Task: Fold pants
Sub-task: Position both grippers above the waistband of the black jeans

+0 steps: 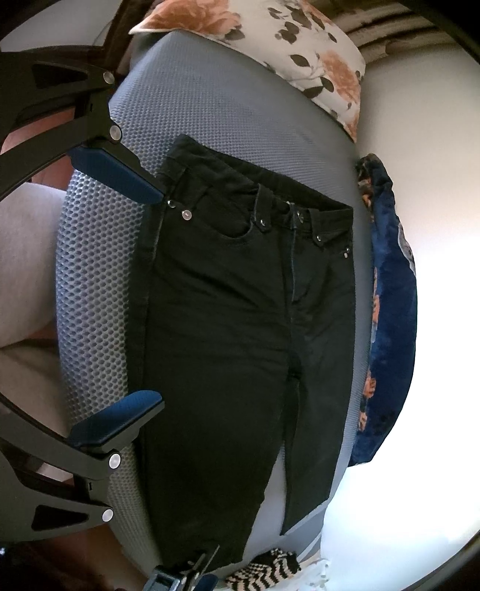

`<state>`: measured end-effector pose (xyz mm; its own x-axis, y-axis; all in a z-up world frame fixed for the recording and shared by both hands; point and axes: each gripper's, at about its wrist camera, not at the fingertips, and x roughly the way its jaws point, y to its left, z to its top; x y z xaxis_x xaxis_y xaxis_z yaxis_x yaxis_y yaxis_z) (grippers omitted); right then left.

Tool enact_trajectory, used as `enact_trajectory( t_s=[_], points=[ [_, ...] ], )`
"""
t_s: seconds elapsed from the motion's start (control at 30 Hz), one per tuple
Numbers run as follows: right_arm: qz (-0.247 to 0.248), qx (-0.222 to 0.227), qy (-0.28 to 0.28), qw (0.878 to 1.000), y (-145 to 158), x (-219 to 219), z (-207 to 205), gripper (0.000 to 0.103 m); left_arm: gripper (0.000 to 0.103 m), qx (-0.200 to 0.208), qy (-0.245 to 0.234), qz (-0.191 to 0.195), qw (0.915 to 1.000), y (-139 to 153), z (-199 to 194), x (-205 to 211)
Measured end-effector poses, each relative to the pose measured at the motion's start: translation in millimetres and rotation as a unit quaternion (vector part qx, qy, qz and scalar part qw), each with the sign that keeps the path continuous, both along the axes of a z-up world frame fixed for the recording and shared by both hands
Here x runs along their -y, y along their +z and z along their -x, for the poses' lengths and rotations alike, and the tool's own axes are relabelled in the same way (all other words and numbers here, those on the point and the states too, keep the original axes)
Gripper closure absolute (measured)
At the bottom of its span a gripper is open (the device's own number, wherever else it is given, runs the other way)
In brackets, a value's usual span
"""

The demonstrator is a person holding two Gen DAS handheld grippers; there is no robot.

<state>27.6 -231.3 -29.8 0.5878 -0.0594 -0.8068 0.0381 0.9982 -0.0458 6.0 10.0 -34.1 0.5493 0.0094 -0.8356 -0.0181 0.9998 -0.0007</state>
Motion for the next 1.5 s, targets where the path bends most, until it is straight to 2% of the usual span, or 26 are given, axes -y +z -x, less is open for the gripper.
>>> enact_trajectory(
  t_s=[1.5],
  points=[
    [0.001,0.000,-0.005,1.000,-2.6,6.4,-1.7,0.001,0.003,-0.004,-0.001,-0.018,0.9998,-2.1,-4.4,6.8]
  ],
)
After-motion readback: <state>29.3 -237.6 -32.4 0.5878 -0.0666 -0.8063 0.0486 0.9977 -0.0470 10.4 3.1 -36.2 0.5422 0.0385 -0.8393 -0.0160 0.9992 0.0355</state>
